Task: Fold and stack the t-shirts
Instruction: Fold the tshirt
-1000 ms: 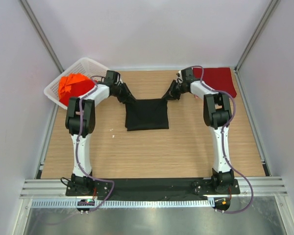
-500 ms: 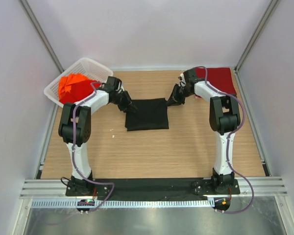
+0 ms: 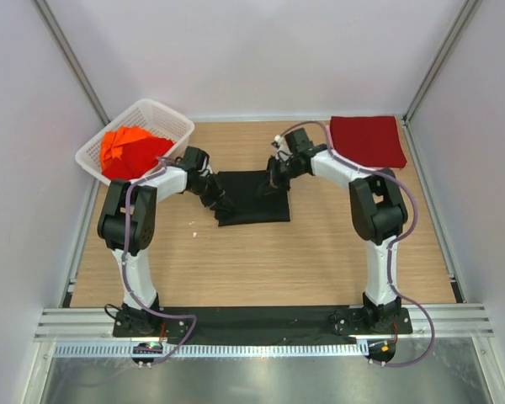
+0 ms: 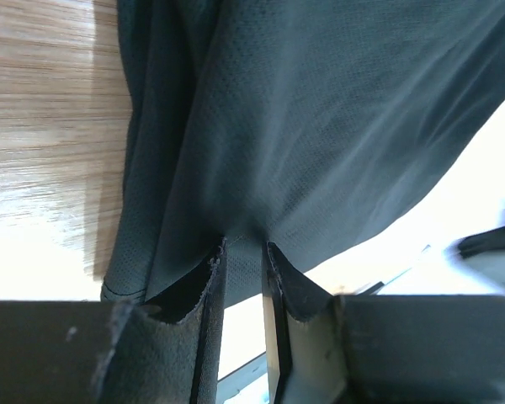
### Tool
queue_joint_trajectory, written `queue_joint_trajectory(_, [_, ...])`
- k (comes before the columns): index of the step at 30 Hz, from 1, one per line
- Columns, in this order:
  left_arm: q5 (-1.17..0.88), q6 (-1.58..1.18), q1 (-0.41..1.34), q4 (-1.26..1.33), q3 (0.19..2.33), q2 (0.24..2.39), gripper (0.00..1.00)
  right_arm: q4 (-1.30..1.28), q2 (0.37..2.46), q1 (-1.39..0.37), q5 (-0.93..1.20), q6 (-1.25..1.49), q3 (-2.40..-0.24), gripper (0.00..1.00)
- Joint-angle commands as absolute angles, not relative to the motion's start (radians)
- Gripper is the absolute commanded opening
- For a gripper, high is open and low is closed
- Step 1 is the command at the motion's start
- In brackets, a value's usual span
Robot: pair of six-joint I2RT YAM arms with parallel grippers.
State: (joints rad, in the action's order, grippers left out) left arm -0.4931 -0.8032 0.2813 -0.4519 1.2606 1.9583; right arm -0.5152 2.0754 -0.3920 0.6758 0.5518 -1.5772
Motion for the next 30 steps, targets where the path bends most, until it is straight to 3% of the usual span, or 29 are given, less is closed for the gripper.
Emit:
queue_joint_trajectory(1, [-0.477, -0.775, 0.284, -0.436, 1.252, 1.930, 0.24, -0.419, 2.114, -0.425, 0.781, 0.632, -1.491, 0.03])
queue_joint_trajectory(12, [-0.433, -0.687, 0.281, -0.485, 1.223, 1.951, 0.22, -0.245, 2.066, -0.296, 0.853, 0.615, -1.174, 0.01])
queue_joint_trajectory(20, [-0.482, -0.718, 0.314, -0.540, 1.295, 1.818, 0.22, -0.330, 1.910, -0.314, 0.865, 0.612, -1.215, 0.01])
queue_joint_trajectory(30, [-0.521, -0.785, 0.337, -0.454, 1.241, 1.813, 0.22, -0.425, 2.006, -0.272, 0.778, 0.514, -1.310, 0.08])
